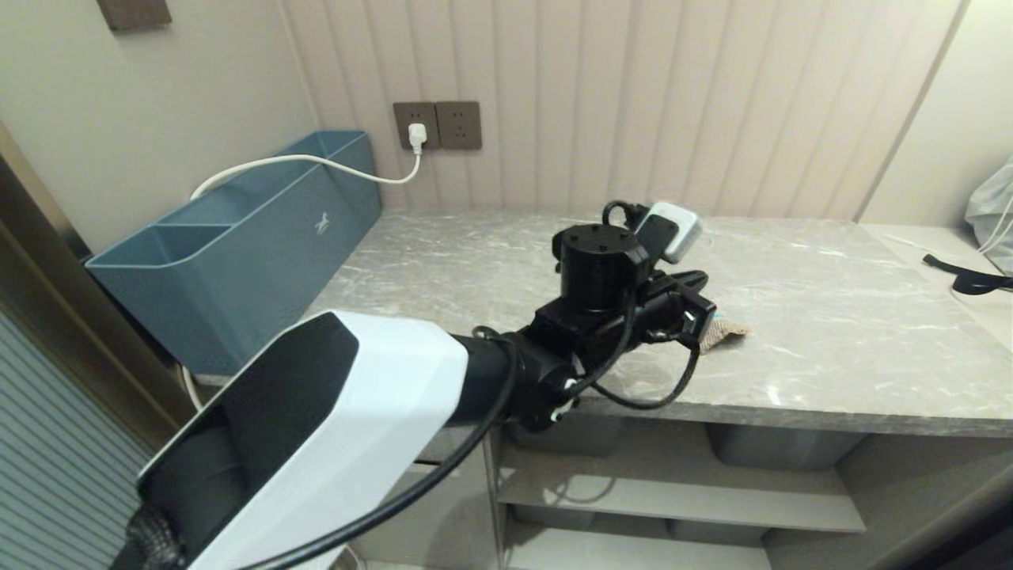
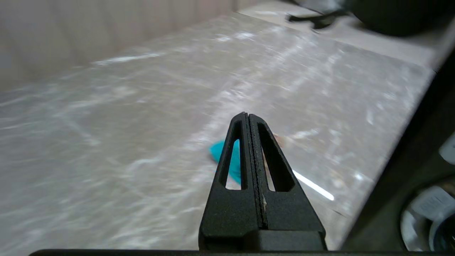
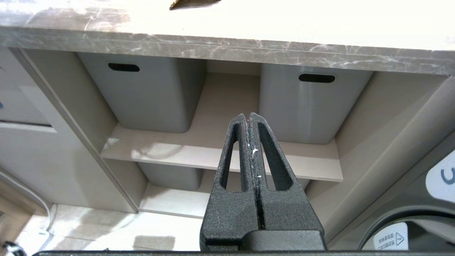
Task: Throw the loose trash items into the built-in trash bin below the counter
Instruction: Pick up the garbage
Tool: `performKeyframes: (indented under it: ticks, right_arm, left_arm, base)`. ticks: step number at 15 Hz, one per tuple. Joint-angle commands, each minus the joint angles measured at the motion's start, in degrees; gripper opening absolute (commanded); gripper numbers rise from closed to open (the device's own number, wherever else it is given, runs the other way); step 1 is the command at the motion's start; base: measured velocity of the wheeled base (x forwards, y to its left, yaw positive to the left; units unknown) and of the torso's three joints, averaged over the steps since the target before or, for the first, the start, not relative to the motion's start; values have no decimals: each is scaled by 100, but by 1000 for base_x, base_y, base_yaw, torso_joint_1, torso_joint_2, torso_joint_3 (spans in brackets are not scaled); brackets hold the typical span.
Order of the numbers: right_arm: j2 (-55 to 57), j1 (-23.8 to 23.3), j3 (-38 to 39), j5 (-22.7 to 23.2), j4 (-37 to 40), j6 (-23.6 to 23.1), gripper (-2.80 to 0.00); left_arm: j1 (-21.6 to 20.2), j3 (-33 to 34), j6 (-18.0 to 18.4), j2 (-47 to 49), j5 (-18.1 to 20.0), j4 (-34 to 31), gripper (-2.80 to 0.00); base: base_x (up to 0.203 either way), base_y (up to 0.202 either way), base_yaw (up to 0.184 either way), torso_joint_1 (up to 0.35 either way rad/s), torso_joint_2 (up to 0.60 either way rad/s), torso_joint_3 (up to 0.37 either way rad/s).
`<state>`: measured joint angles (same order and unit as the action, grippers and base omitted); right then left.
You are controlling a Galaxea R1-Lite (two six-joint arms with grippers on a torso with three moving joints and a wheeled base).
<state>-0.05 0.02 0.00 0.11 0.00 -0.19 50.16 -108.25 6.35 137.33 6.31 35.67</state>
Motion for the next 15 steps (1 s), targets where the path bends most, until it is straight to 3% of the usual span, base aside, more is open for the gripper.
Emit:
performKeyframes:
  ticks: [1, 4, 8, 10, 11, 13, 15]
  right_arm:
    - [-4, -2, -9, 16, 0, -69, -280]
    - [273, 3, -536, 181, 46, -206, -280]
    - [2871, 12, -2446, 879, 58, 566, -280]
    - [4298, 23, -3320, 1381, 56, 1105, -280]
    - [4943, 37, -3666, 1592, 33, 1470, 0]
    - [5954, 114, -4213, 1897, -77, 2332, 0]
    - [6503, 284, -4724, 2059, -181, 4148, 0]
  left_arm:
    - [-217, 73, -102, -435, -152, -34, -280]
    - [-838, 359, -937, -1378, -583, -500, -280]
    - [-1407, 1254, -3508, -2779, -1500, -1000, -280]
    - [-1724, 2081, -4202, -3482, -1814, -1051, -280]
    - [-1811, 2561, -4325, -3841, -1882, -1043, -280]
    - [-1926, 3497, -4452, -4594, -1995, -1026, -280]
    - [-1973, 4296, -4506, -5271, -2112, -1014, -280]
  base:
    - [0, 0, 0, 0, 0, 0]
    - [0, 0, 0, 0, 0, 0]
    - [0, 0, 0, 0, 0, 0]
    - [0, 0, 0, 0, 0, 0]
    - [0, 0, 0, 0, 0, 0]
    - [0, 0, 0, 0, 0, 0]
    - [0, 0, 0, 0, 0, 0]
